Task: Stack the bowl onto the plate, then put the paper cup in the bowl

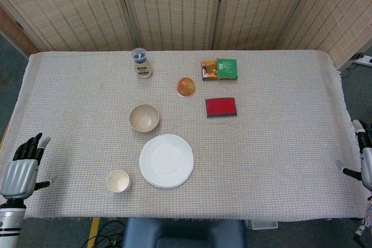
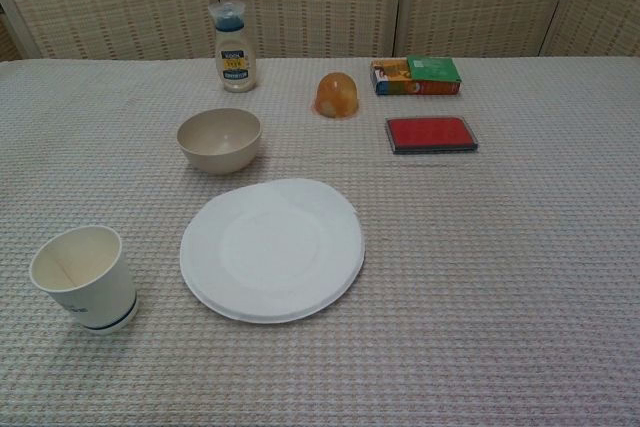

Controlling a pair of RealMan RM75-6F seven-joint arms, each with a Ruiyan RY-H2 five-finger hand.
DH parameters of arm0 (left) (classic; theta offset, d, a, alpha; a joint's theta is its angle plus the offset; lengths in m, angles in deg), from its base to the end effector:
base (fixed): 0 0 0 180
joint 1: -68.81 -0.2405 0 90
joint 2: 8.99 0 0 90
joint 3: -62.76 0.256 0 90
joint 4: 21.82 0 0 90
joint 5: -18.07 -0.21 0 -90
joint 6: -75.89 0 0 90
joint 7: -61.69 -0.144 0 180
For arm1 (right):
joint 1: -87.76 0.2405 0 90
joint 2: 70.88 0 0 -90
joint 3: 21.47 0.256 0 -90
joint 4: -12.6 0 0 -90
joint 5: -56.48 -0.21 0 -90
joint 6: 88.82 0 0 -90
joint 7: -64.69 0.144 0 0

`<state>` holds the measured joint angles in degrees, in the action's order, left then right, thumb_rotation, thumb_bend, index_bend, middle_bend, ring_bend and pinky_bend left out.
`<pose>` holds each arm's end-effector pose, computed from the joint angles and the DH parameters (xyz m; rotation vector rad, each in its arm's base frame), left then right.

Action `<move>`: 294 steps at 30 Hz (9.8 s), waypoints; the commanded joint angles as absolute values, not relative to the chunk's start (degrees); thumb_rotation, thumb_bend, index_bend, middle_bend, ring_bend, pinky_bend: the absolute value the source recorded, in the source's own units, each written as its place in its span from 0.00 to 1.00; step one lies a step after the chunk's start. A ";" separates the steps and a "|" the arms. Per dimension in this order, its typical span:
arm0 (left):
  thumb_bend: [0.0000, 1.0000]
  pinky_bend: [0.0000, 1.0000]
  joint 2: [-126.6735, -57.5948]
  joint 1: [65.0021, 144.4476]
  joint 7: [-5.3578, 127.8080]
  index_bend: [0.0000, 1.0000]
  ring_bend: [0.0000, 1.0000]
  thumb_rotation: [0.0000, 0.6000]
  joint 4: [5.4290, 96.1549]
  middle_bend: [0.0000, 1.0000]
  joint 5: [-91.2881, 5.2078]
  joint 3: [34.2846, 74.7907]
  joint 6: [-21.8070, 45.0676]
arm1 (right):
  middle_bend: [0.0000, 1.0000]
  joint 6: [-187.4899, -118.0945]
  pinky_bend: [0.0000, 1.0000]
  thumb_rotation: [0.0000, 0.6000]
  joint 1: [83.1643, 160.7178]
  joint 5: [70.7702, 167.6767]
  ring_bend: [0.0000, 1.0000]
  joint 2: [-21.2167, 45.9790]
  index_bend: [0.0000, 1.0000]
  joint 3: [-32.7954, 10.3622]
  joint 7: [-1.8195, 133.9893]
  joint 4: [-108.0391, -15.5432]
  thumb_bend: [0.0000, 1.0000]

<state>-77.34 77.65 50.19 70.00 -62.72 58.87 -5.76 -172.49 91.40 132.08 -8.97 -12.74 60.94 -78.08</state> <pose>-0.3061 0.2055 0.1348 -1.4230 -0.8333 -0.7875 -0.3387 -0.1933 0.1978 1.2061 -0.8393 0.7665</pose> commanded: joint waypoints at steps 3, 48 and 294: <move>0.17 0.14 -77.35 77.81 50.35 0.10 0.00 1.00 69.90 0.01 -62.88 58.95 -5.48 | 0.06 -173.23 0.00 1.00 90.96 132.09 0.00 -9.06 0.03 -12.80 60.65 -78.43 0.16; 0.23 0.14 -94.02 99.53 80.44 0.36 0.00 1.00 34.45 0.06 -74.70 58.02 9.34 | 0.08 -169.19 0.00 1.00 91.48 128.16 0.00 -11.49 0.07 -11.26 67.41 -76.81 0.17; 0.28 0.14 -109.41 103.34 4.20 0.37 0.00 1.00 73.69 0.14 -53.63 59.17 3.76 | 0.09 -155.64 0.00 1.00 93.08 126.12 0.00 -14.38 0.08 -7.93 103.75 -58.14 0.17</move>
<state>-109.81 103.56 5.02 72.92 -53.87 59.20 4.31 -155.62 93.10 126.14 -14.39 -7.95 103.78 -58.12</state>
